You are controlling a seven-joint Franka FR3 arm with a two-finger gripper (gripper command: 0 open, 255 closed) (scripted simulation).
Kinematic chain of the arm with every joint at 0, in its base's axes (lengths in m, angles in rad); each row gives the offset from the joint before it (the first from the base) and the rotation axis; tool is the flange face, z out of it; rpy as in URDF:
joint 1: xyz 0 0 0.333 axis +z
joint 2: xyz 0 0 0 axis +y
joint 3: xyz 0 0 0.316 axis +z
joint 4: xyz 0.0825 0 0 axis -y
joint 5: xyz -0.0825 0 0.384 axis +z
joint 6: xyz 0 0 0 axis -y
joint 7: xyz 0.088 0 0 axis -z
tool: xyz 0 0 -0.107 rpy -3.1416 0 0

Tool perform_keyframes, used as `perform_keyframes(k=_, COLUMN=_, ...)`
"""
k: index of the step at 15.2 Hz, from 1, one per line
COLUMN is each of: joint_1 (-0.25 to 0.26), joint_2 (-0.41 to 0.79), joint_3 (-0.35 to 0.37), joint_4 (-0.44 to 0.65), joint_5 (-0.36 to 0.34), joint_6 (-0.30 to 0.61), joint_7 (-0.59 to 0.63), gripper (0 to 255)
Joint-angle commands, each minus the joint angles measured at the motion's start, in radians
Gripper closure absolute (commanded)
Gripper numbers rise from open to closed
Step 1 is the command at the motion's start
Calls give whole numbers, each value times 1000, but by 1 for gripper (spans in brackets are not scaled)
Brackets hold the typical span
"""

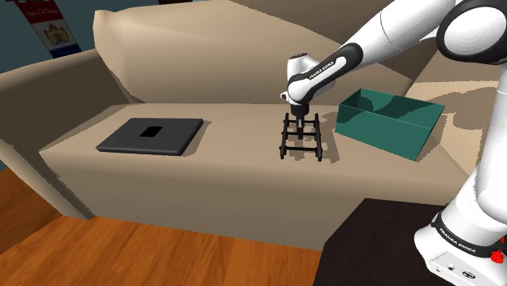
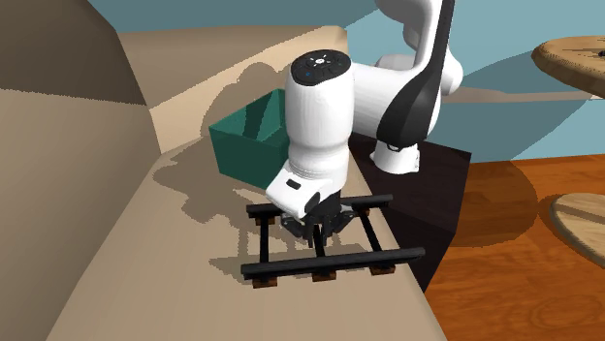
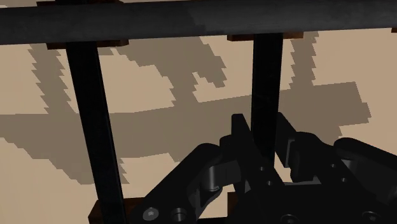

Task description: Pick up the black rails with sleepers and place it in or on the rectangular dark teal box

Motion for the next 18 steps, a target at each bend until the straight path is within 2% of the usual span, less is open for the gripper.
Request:
perform_keyframes(k=1, joint_1=1, joint_2=-16, joint_3=0, joint_4=8, joint_5=-1, joint_6=-24, joint_7=0, gripper=255)
perform_keyframes(k=18, joint_1=3, joint_2=-118, joint_3=-2, joint_4=108, joint_5=-6, joint_6=-227, joint_7=0, gripper=255)
